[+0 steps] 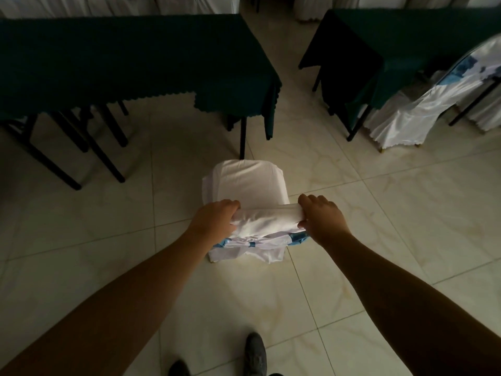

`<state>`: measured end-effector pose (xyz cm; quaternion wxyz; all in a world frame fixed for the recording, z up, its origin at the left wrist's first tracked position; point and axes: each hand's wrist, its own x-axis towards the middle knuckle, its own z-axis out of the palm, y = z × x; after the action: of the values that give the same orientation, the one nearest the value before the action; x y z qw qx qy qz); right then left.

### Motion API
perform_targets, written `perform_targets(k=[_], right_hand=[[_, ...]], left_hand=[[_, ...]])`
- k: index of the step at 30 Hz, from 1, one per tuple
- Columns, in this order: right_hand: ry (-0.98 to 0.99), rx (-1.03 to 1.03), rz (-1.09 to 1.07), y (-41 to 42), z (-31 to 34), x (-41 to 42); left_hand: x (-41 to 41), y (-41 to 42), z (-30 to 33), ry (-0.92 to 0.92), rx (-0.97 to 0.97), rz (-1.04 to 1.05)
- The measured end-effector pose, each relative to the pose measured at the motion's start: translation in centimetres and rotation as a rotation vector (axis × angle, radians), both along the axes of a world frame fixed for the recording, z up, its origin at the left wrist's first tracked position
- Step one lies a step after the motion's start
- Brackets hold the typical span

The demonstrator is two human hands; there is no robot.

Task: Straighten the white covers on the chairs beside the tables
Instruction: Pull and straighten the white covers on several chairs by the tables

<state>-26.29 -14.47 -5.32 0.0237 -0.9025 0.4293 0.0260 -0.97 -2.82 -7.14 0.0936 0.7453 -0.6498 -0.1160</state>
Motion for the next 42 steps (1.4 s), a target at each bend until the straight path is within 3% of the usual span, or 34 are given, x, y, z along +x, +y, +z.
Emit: perform_targets(k=[6,18,24,42], right_hand=[[0.092,-0.007,0.172,-1.8,0.7,0.8],[0.099,-0.023,0.429,-3.7,3.1,7.1],[0.116,-0.047,0.474,-4.6,4.2,11.8],[0.14,-0.105,0.49,-9.8,4.1,35.3]], left_hand=[[0.4,0.1,0.0,-0.08,-0.059,-0.022],[4.5,2.2,1.8,-0.034,-0.231,0.173],[7.4,2.6,1.7,-0.044,-0.228,0.242],[30.6,-1.5,1.7,-0.053,-0.222,0.279]])
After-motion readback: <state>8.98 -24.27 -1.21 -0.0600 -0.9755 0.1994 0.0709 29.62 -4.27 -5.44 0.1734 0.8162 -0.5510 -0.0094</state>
